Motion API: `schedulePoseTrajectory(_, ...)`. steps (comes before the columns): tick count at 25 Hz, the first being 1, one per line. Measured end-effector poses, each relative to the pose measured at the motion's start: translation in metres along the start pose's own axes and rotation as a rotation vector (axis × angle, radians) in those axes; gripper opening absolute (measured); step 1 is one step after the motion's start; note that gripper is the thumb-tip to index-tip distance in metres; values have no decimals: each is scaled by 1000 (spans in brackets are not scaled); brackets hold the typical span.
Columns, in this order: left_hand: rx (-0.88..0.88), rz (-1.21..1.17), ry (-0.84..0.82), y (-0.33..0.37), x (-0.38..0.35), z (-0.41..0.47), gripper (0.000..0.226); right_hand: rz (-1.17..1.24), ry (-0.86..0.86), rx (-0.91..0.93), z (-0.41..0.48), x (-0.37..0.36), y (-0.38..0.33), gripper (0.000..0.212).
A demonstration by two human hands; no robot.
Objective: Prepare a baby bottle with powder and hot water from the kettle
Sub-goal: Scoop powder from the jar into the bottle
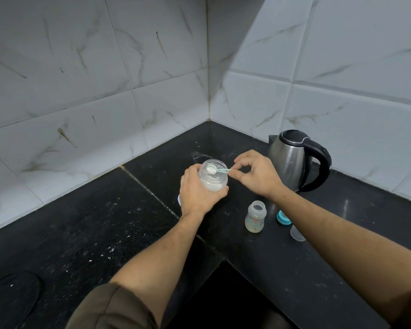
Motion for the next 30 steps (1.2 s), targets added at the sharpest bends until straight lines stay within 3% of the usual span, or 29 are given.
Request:
schedulePoseTrajectory(14, -1, -21, -25, 5, -5, -1, 85, 6, 82, -17, -11, 3, 8, 4)
schedulePoseTrajectory(24, 26, 4, -94, 1, -13, -1, 86, 18, 86, -23, -18, 1, 21, 14)
schedulePoseTrajectory(30, 38, 26, -135, -3, -18, 2, 88, 15, 51, -40, -17, -1, 26, 9)
Point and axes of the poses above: each hand's wrist, its own z-axis towards the middle knuckle, its own x-axis out of the back of the hand, y = z × x, the point moved 2 cm from there along z, towards the middle knuckle, and after that the axes turned 15 degrees about -y, right-handed, at the moved point
